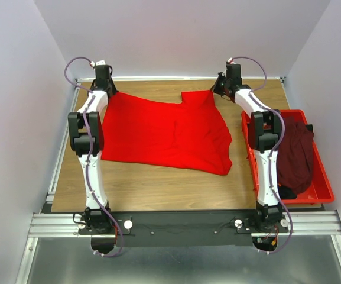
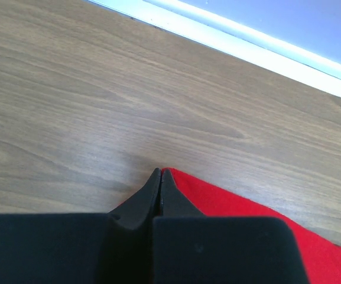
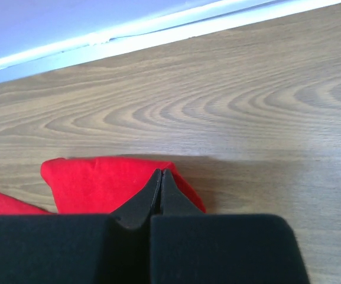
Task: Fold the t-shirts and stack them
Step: Fold the tshirt
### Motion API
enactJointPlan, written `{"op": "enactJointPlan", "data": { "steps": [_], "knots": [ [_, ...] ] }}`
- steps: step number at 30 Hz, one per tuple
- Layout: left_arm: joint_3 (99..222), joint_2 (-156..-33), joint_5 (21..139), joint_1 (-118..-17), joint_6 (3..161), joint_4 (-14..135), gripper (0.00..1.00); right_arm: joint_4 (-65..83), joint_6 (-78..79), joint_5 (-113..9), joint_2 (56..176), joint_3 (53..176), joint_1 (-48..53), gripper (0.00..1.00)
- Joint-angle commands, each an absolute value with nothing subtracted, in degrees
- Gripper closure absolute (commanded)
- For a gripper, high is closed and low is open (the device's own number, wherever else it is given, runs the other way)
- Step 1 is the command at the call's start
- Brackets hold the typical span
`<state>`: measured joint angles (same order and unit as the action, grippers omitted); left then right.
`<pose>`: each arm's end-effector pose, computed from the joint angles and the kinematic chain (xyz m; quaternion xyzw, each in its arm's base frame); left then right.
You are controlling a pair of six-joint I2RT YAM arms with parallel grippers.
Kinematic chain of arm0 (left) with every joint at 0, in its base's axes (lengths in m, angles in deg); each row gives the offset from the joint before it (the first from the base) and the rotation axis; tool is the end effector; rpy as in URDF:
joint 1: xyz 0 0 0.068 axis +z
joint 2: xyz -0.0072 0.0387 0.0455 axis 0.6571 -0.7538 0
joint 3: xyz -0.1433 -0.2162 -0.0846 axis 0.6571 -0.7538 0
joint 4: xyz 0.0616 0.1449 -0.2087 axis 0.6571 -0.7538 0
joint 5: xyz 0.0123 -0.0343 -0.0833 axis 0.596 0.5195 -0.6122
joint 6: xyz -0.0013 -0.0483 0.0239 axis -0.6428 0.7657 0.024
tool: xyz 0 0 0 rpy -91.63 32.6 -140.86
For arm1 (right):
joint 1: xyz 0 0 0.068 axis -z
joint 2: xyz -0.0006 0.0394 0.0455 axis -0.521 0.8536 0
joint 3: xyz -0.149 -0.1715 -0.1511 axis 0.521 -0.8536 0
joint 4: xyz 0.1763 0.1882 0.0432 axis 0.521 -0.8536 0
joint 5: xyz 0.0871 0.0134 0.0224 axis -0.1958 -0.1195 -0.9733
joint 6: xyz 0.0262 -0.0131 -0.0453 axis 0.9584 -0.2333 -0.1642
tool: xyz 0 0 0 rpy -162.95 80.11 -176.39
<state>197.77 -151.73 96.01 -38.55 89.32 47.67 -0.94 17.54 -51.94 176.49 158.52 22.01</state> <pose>0.5385 0.0285 0.2024 -0.1953 0.8597 -0.0077 0.4719 0.5607 0.0976 0.1837 0.0789 0.8704 0.1942 0.4454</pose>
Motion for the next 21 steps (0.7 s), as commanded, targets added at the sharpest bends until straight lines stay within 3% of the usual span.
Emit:
{"op": "enactJointPlan", "data": {
  "steps": [1, 21],
  "knots": [
    [198.95, -151.24, 95.21, -37.83, 90.24, 46.47, 1.0, -1.35, 17.22, -54.41, 172.91, 155.63, 22.17, 1.0],
    [180.32, -136.22, 99.07, -36.6, 92.35, 51.47, 1.0, 8.67, 19.68, -55.11, 138.89, 115.81, 20.24, 1.0]
  ]
}}
